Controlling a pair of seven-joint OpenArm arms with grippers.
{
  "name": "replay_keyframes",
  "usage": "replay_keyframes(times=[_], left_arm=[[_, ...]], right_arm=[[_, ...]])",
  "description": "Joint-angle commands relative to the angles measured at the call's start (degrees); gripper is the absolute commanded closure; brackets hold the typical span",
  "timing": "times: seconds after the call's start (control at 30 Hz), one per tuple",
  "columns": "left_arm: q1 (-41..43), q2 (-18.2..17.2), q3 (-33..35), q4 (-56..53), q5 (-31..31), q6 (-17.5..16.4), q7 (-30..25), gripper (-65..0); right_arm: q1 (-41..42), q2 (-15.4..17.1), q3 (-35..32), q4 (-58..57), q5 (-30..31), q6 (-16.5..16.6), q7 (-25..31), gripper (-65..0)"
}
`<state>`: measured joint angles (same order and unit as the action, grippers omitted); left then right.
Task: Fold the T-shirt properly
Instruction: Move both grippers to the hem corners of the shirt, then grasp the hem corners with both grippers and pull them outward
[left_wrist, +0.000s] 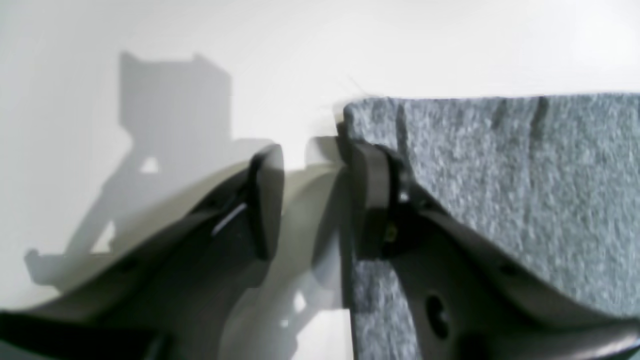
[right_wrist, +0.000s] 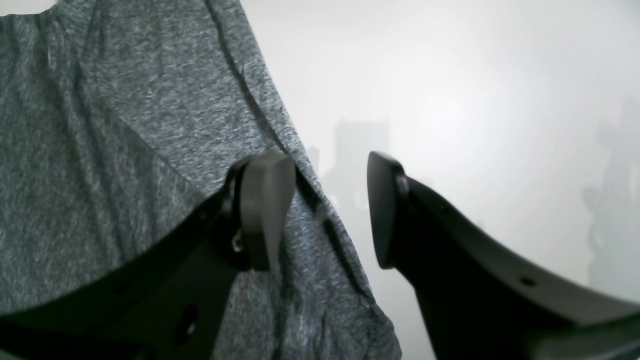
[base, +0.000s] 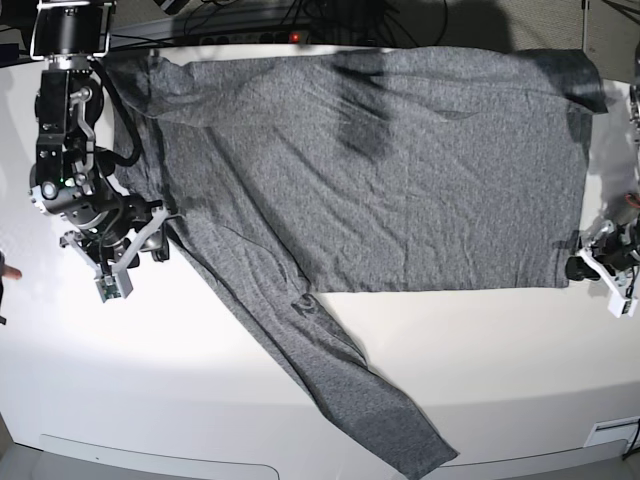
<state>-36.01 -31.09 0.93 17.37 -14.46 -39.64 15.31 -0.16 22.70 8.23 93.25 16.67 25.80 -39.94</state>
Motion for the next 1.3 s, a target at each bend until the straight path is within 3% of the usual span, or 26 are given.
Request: replay_keyframes(times=[0.0, 0.13, 0.43, 0.6, 0.83, 0.93, 1.07, 1.27], left_arm=[[-1.4, -1.7, 0.0, 1.7, -2.1, -0.4, 0.5, -22.6], [-1.4, -2.4, 0.0, 5.1, -7.4, -0.4, 6.7, -22.6], [-1.0, 0.1, 0.0, 5.2, -8.0, -0.4, 6.9, -22.6], [-0.8, 1.9, 0.0, 5.2, 1.9, -0.4, 2.7, -22.6], [0.2, 2.0, 0.0, 5.1, 2.4, -0.4, 2.7, -22.2], [0.2, 2.0, 0.0, 5.1, 1.6, -0.4, 3.5, -16.1], [0.2, 2.0, 0.0, 5.1, -2.2, -0.4, 5.9, 0.0], [0.1, 2.0, 0.0, 5.1, -2.5, -0.4, 4.1, 0.0]], right_arm=[[1.1, 0.9, 0.3, 0.9, 0.5, 0.3, 1.3, -28.4], [1.1, 0.6, 0.3, 0.9, 1.9, 0.3, 1.3, -28.5], [1.1, 0.6, 0.3, 0.9, 3.5, 0.3, 0.8, -28.4], [1.1, 0.7, 0.3, 0.9, 3.5, 0.4, -0.2, -28.4], [1.1, 0.6, 0.3, 0.9, 3.5, 0.4, 0.0, -28.4], [1.1, 0.6, 0.3, 0.9, 3.5, 0.4, 0.0, -28.4], [1.1, 0.6, 0.3, 0.9, 3.5, 0.4, 0.0, -28.4], [1.1, 0.6, 0.3, 0.8, 3.5, 0.4, 3.0, -28.4]])
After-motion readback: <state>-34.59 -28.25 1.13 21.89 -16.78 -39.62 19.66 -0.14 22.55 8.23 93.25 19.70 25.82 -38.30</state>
